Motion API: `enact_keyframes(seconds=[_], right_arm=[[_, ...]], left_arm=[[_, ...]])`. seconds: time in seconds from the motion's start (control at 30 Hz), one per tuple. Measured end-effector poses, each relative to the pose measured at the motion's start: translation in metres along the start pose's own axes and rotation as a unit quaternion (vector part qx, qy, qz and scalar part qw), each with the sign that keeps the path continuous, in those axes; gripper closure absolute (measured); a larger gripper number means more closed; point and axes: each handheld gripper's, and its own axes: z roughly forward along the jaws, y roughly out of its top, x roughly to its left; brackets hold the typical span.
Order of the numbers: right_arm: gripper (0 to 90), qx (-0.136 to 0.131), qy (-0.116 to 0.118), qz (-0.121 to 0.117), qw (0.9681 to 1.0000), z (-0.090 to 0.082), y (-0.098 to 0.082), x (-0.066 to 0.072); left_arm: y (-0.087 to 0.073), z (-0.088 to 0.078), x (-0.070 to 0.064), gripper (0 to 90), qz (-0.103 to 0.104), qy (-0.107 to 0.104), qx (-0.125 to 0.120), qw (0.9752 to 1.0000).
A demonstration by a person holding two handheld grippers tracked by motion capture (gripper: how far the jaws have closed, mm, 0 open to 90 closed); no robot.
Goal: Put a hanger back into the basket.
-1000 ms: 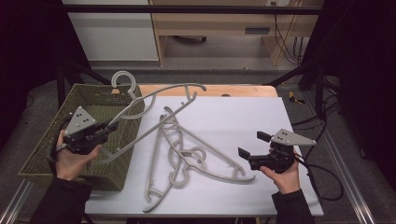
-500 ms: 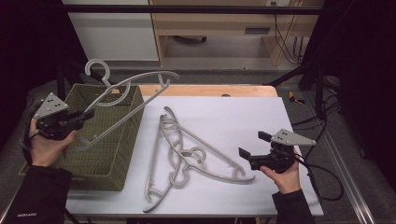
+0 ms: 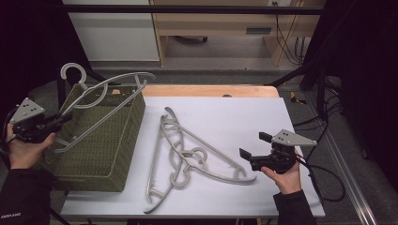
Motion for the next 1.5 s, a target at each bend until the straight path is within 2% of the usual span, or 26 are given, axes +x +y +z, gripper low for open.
enact_keyframes(seconds=[0.27,0.43,0.57,0.8,1.03,1.07,1.3,1.37,1.47,1.5], right_arm=[[5.3,0.0,-0.001,-0.001,1.0,0.0,0.0,0.0],[5.3,0.002,-0.001,0.003,1.0,0.001,0.0,0.001],[5.3,0.002,-0.001,0.003,1.0,0.001,0.0,0.001],[5.3,0.005,-0.001,-0.001,1.0,0.003,-0.001,0.001],[5.3,0.008,0.0,0.0,1.0,0.003,-0.001,0.002],[5.3,0.008,0.001,0.0,1.0,0.002,-0.001,0.002],[5.3,0.008,0.0,0.0,1.0,0.003,-0.001,0.002],[5.3,0.008,0.0,-0.001,1.0,0.003,-0.001,0.002],[5.3,0.007,-0.001,-0.002,1.0,0.002,-0.001,0.002],[5.3,0.007,-0.001,-0.003,1.0,0.002,-0.001,0.002]], left_arm=[[-0.021,0.001,0.017,81.3,-0.014,0.0,0.02,0.9997],[-0.029,0.0,0.024,81.3,-0.024,0.001,0.023,0.9994],[-0.035,-0.003,0.031,81.4,-0.033,0.008,0.033,0.9989],[-0.048,-0.004,0.04,81.3,-0.05,0.007,0.048,0.9976],[-0.055,0.001,0.039,81.2,-0.046,0.019,0.071,0.9962],[-0.057,0.004,0.037,81.2,-0.041,0.03,0.083,0.9952],[-0.059,0.018,0.027,81.2,-0.031,0.027,0.115,0.9925],[-0.059,0.022,0.025,81.2,-0.029,0.023,0.131,0.9908],[-0.059,0.03,0.02,81.0,-0.017,0.028,0.155,0.9873],[-0.06,0.031,0.02,81.0,-0.017,0.027,0.158,0.987]])
